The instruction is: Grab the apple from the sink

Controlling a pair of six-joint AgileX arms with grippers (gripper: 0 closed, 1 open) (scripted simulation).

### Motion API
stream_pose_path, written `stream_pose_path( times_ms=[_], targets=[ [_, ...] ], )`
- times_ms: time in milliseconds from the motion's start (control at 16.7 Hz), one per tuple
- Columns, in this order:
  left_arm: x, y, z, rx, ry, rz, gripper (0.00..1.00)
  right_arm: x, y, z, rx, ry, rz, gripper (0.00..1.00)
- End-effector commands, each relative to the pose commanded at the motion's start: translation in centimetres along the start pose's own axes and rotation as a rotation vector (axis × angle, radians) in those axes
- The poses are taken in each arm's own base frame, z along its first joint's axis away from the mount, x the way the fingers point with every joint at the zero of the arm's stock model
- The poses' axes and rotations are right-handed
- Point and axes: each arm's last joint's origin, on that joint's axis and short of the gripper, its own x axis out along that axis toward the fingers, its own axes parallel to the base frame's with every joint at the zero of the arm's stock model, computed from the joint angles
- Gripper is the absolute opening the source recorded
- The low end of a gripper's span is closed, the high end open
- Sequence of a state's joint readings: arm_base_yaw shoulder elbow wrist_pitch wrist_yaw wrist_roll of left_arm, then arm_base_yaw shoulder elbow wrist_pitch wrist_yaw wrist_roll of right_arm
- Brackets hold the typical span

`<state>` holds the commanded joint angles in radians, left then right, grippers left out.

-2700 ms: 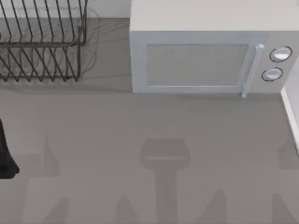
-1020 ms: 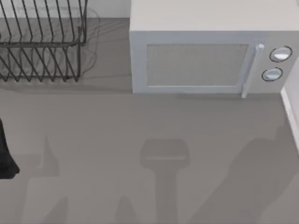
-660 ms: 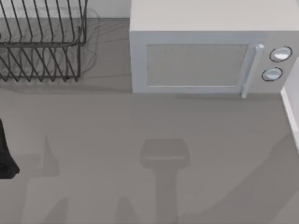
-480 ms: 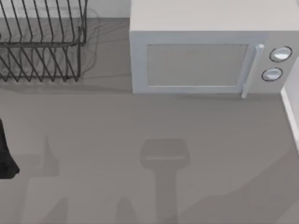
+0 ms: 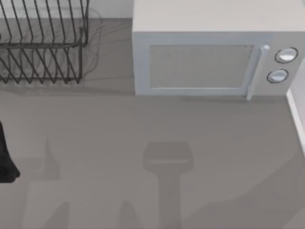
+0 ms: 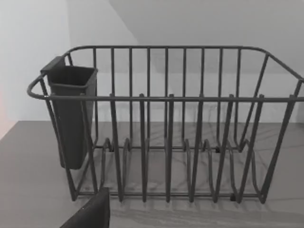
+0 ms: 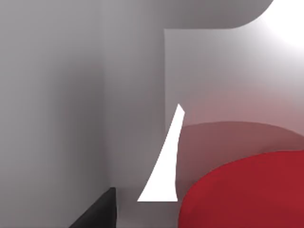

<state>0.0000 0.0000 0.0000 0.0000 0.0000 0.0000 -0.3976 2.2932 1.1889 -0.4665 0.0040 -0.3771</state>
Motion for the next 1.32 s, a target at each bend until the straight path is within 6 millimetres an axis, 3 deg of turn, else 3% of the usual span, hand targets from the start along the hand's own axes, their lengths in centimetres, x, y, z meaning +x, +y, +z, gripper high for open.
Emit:
stream_pose_path(
  times_ms=[720,1200,1260,1320],
  targets=[
    [0.0,0.0,0.0,0.000,0.000,0.000,1.00,0.0,0.0,0.0,0.000,0.000,0.000,0.02],
    [0.0,0.0,0.0,0.000,0.000,0.000,1.00,0.0,0.0,0.0,0.000,0.000,0.000,0.00],
    [0.0,0.0,0.0,0.000,0.000,0.000,1.00,-2.8,-0.1,0.6,0.010,-0.049,0.000,0.00],
    [0.0,0.0,0.0,0.000,0.000,0.000,1.00,-2.9,-0.1,0.7,0.010,-0.050,0.000,0.00]
  ],
)
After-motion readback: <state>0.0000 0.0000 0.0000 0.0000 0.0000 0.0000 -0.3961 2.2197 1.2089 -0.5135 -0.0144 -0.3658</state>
